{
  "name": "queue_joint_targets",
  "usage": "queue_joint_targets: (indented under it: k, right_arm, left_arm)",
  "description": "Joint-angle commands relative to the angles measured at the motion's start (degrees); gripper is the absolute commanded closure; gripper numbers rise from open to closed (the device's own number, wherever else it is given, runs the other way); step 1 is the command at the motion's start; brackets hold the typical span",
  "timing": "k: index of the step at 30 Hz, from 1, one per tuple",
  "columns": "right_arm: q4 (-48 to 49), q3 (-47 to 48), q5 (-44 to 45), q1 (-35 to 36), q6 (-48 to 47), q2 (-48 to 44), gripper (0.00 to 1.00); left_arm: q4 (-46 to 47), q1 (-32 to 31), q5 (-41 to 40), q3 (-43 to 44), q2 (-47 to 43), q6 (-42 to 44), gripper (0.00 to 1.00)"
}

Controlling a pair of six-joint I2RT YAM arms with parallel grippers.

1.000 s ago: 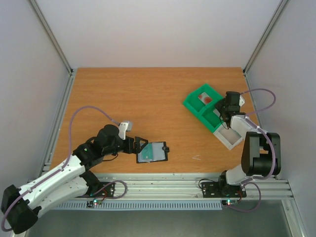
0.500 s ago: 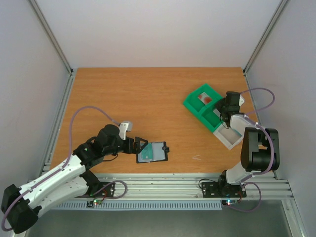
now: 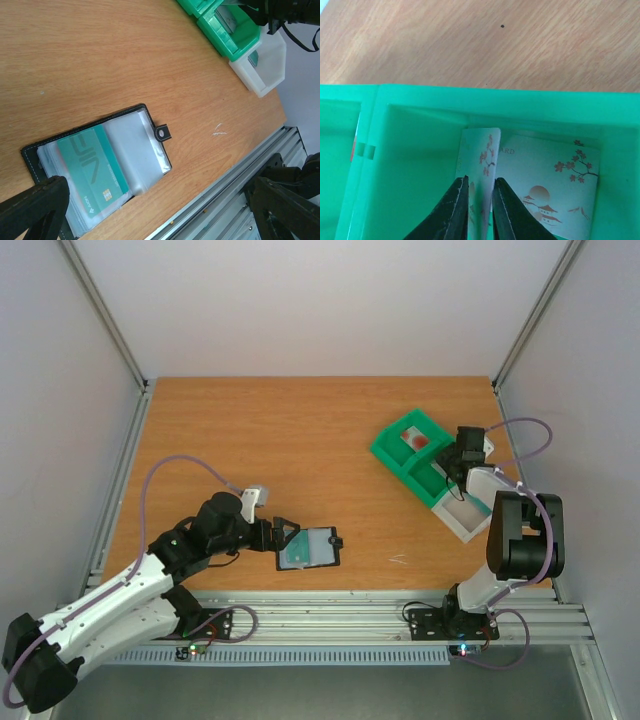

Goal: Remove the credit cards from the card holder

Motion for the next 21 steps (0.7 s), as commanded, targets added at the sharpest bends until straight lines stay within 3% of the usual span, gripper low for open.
queue_joint_targets:
  k: [1, 9, 21]
  right_arm:
    - [-4.2, 2.4, 2.1, -0.5, -0.2, 0.2, 0.83]
    - [-11.1, 6.3, 4.3, -0.6, -0.2, 1.0, 0.80]
    - [-26.2, 15.1, 7.8, -0.6, 1.4, 1.5, 0.77]
  left_arm:
    - [-0.9, 0.2, -2.8, 1.7, 0.5, -0.6, 0.01]
    - [-4.0, 0.5, -9.8, 1.0, 5.9, -1.1, 0.01]
    - [-2.9, 4.5, -4.9, 2.1, 18.1, -2.3, 0.01]
